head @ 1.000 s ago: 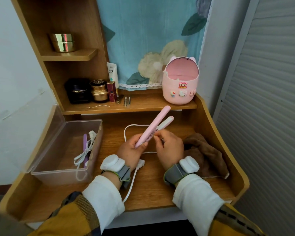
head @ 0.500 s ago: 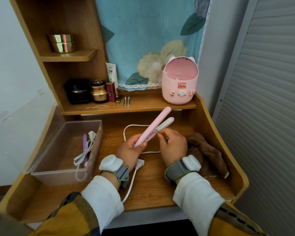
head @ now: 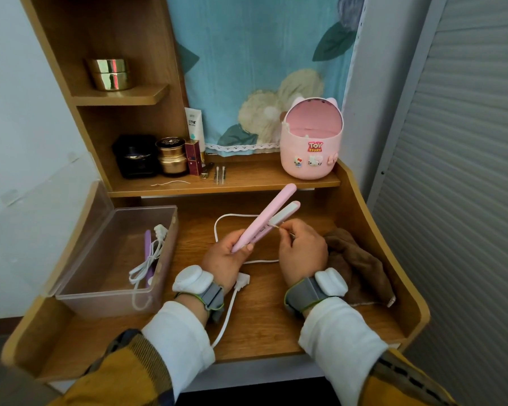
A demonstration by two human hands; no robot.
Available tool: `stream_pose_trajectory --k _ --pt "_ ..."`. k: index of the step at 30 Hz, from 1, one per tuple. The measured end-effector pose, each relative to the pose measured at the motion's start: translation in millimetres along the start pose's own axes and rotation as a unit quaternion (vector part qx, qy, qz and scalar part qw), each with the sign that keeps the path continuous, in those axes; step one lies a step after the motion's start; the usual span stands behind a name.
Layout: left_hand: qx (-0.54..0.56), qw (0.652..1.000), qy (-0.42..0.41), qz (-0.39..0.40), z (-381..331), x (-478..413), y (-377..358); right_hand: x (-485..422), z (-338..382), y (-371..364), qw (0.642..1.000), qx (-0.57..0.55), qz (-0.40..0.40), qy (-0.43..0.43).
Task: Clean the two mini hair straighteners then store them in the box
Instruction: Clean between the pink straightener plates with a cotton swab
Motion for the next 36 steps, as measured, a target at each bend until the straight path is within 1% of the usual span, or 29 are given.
stream_pose_trajectory --k 4,8,12,14,16,17,19,21,25,29,30,32,33,34,36 --pt "-0.008 1.000 -0.002 0.010 -0.6 -1.3 -1.9 -1.0 4.9 -5.6 0.999 0.013 0.015 0.026" --pt "-0.010 1.000 0.002 0.004 -0.7 -0.8 -1.4 -2.7 -1.3 3.8 1.000 -0.005 -0.020 -0.005" --pt "0.003 1.000 0.007 0.007 1.1 -0.7 -0.6 0.0 4.6 -3.6 0.999 -0.015 0.015 0.026" --pt "0.015 1.000 0.012 0.009 2.5 -0.4 -0.4 -3.1 -2.5 1.4 1.000 -0.027 -0.010 0.003" --pt "0.023 1.000 0.016 0.011 2.6 0.2 -0.6 -7.3 -12.2 11.8 0.996 -0.056 -0.053 -0.033" --pt "0.027 0.999 0.017 0.010 2.5 0.5 -0.4 -8.9 -14.9 14.1 0.995 -0.073 -0.061 -0.040" --pt "0.036 0.999 0.024 0.002 3.5 0.2 1.2 -10.1 -13.0 10.9 0.995 -0.089 -0.040 -0.028" --pt "0.033 0.999 0.026 -0.004 4.9 -0.1 2.1 -9.5 -8.8 8.0 0.996 -0.082 -0.024 -0.012" --pt "0.014 1.000 0.025 0.002 5.0 -1.1 0.1 -13.6 -16.8 19.0 0.993 -0.076 -0.076 -0.042" --pt "0.021 0.999 0.026 -0.008 6.9 -0.9 2.9 -9.0 -8.3 9.6 0.995 -0.100 -0.014 -0.010" --pt "0.024 0.999 0.025 -0.009 6.5 -1.2 3.1 -9.2 -9.9 11.7 0.994 -0.103 -0.023 -0.016" --pt "0.027 0.999 0.024 -0.006 4.7 -1.1 2.6 -11.3 -17.3 21.0 0.991 -0.102 -0.066 -0.049" --pt "0.027 0.999 0.023 -0.005 4.2 -0.9 2.3 -11.8 -19.6 22.5 0.990 -0.108 -0.071 -0.059" --pt "0.028 0.999 0.024 -0.007 4.1 -1.4 2.4 -12.3 -18.9 20.3 0.990 -0.121 -0.056 -0.056" --pt "0.038 0.999 0.028 -0.011 5.9 -1.7 3.6 -9.1 -11.3 9.4 0.990 -0.139 0.000 -0.030"
Point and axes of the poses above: each hand's wrist, its own x-axis away from the middle knuckle, its own y-axis out of the back of the hand, z = x × y, the point moved 9 cm from there along -x, towards the middle knuckle, and after that the axes turned 12 degrees about -x, right-handed, at the moved point
